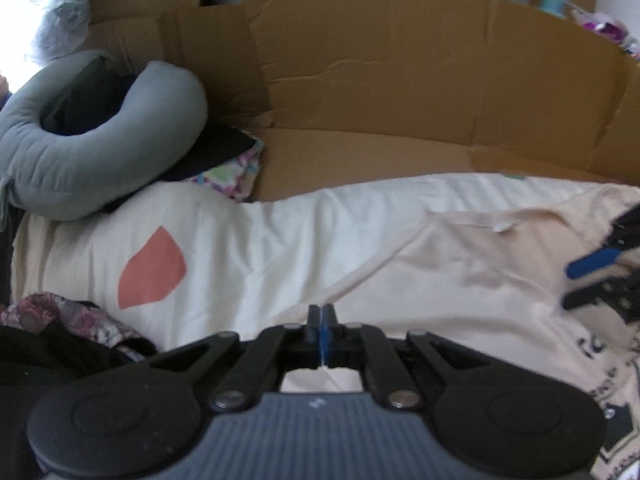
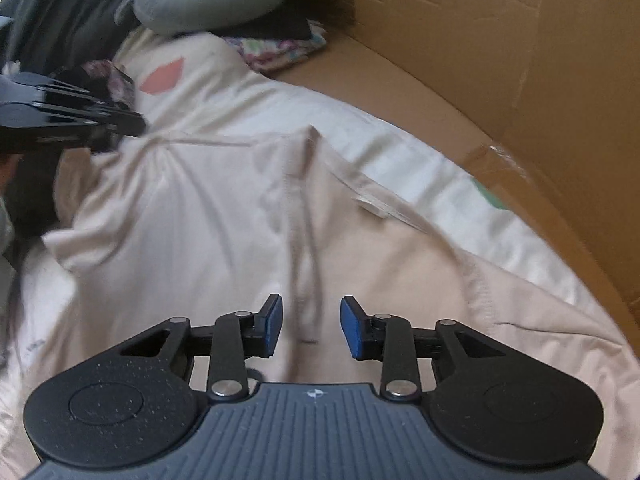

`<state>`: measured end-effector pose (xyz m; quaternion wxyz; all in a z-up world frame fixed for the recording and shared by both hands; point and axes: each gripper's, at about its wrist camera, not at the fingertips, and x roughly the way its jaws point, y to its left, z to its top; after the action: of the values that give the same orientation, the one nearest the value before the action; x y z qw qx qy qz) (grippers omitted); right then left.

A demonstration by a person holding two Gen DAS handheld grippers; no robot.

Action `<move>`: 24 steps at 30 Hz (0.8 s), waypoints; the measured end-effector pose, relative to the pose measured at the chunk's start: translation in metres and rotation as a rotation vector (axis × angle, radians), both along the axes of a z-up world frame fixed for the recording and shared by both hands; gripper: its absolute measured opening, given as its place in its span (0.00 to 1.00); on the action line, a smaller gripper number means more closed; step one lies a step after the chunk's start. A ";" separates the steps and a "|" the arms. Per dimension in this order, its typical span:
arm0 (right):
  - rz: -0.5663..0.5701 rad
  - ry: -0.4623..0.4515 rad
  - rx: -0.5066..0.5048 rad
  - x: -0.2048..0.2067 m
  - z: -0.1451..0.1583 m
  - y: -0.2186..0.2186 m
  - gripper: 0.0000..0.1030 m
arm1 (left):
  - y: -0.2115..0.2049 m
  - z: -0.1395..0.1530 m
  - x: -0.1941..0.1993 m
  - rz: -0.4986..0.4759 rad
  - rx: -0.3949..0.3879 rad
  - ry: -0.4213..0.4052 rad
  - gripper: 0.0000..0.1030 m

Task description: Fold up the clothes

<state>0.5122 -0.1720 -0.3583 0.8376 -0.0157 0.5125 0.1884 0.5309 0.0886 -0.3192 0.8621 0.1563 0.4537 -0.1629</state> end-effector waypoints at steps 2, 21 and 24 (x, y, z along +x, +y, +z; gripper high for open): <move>0.011 0.019 -0.014 0.001 -0.005 -0.002 0.34 | -0.002 -0.002 -0.005 -0.006 -0.017 0.019 0.02; 0.155 -0.013 -0.105 0.004 0.000 0.026 0.00 | -0.009 -0.067 -0.023 0.026 0.026 0.138 0.07; 0.142 -0.034 -0.127 0.011 0.014 0.017 0.00 | -0.005 -0.070 -0.016 0.034 0.048 0.137 0.05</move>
<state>0.5233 -0.1552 -0.3443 0.8279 -0.1080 0.5069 0.2143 0.5145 0.0835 -0.3896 0.8278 0.1575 0.5179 -0.1475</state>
